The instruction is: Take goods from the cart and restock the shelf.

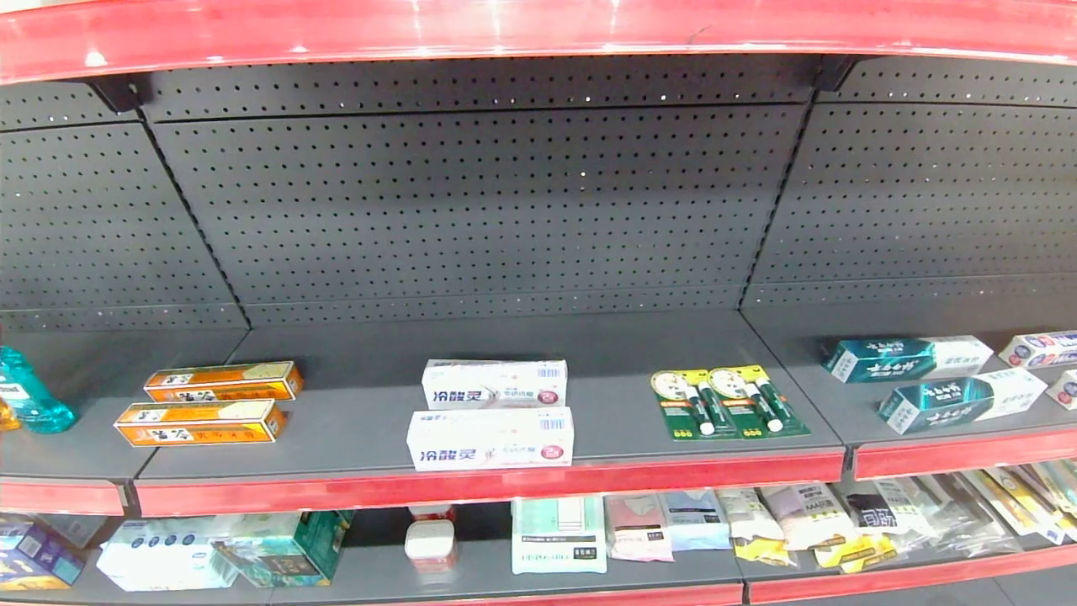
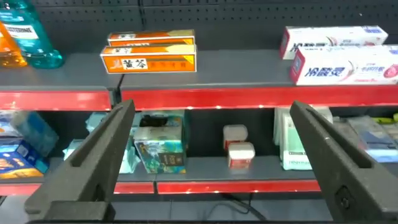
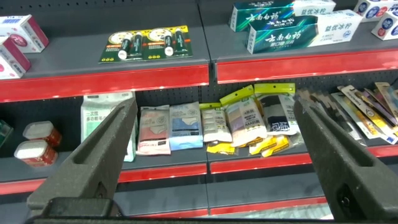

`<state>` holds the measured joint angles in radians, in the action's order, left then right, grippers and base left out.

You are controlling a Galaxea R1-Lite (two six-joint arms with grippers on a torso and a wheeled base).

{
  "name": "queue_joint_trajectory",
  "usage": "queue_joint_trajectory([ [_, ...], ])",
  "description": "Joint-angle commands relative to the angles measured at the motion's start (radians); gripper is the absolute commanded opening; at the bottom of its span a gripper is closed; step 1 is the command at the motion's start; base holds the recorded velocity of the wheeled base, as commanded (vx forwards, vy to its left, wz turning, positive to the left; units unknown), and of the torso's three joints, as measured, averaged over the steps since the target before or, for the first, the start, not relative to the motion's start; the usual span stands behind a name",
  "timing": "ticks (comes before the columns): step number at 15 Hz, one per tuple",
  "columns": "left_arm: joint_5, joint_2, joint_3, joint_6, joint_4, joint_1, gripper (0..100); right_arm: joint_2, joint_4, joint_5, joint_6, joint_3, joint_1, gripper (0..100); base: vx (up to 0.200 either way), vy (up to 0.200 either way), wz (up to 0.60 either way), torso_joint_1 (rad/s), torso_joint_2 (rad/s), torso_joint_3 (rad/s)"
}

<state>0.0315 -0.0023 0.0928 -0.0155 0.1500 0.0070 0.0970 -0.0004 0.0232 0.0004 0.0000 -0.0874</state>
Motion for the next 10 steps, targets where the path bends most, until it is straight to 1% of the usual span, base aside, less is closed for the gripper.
queue_joint_trajectory([
  [1,0.001,0.002,-0.001,-0.003,-0.001,0.002,100,0.001,0.000,-0.002,0.001,0.000,0.000,100,0.000,0.000,0.00,0.000,0.00,0.000],
  [8,-0.001,0.002,-0.002,0.002,-0.003,0.001,100,0.001,0.000,-0.003,-0.003,0.000,-0.002,100,0.000,0.000,0.00,0.000,0.00,0.000],
  [10,0.001,0.002,-0.002,-0.001,-0.003,0.001,100,0.001,0.000,-0.020,-0.005,0.000,-0.002,100,0.000,0.000,0.00,0.000,0.00,0.000],
])
